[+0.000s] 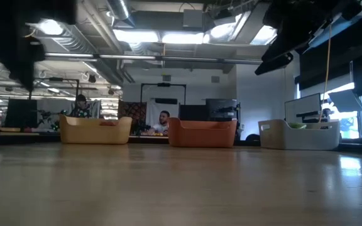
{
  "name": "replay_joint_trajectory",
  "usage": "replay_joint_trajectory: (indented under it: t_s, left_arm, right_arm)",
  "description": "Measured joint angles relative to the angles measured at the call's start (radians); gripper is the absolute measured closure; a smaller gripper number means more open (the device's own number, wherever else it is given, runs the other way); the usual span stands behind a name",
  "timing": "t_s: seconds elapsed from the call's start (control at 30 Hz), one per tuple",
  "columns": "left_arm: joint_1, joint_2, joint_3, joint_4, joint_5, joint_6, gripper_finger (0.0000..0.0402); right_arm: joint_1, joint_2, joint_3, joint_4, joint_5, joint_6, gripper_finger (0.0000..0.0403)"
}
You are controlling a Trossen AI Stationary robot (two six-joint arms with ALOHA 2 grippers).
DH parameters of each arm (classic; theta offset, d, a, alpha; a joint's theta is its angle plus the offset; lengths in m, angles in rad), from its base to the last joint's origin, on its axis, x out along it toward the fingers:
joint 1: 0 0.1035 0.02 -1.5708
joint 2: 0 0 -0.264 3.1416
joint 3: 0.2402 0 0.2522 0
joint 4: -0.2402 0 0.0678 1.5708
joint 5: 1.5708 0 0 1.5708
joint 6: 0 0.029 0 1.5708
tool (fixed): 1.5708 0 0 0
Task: Sort produce into baskets
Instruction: Put the cucumber into the white bin
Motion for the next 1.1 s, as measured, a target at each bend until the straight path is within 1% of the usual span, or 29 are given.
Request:
replay_joint_trajectory:
  t_s: [0.3,0.43,0.53,0.6,0.77,0.87,0.97,1.1]
  left_arm:
    - [-0.105,0.000,0.000,-0.015,0.146,-0.280,0.0096]
    - [-0.145,0.000,0.000,-0.014,0.221,-0.440,0.0096]
    - [-0.176,0.001,0.000,-0.014,0.252,-0.544,0.0096]
    - [-0.191,0.011,0.000,-0.013,0.269,-0.618,0.0096]
    - [-0.226,0.055,0.000,-0.015,0.357,-0.812,0.0096]
    - [-0.243,0.083,0.000,-0.017,0.380,-0.910,0.0096]
    - [-0.245,0.111,0.000,-0.047,0.379,-0.983,0.0096]
    - [-0.244,0.157,0.000,-0.069,0.379,-1.017,0.0096]
  right_arm:
    - [0.000,0.000,0.000,0.012,0.000,0.000,0.0045]
    - [-0.001,0.000,0.000,0.018,0.000,0.000,0.0045]
    - [-0.001,0.000,0.000,0.018,0.000,-0.003,0.0045]
    - [-0.001,0.000,0.000,0.018,0.000,-0.003,0.0045]
    - [-0.001,0.000,-0.001,0.018,0.000,-0.004,0.0045]
    - [-0.001,0.000,-0.001,0.018,0.000,-0.004,0.0045]
    - [-0.001,0.000,-0.001,0.017,0.000,-0.004,0.0045]
    - [-0.001,0.000,-0.001,0.017,0.000,-0.005,0.0045]
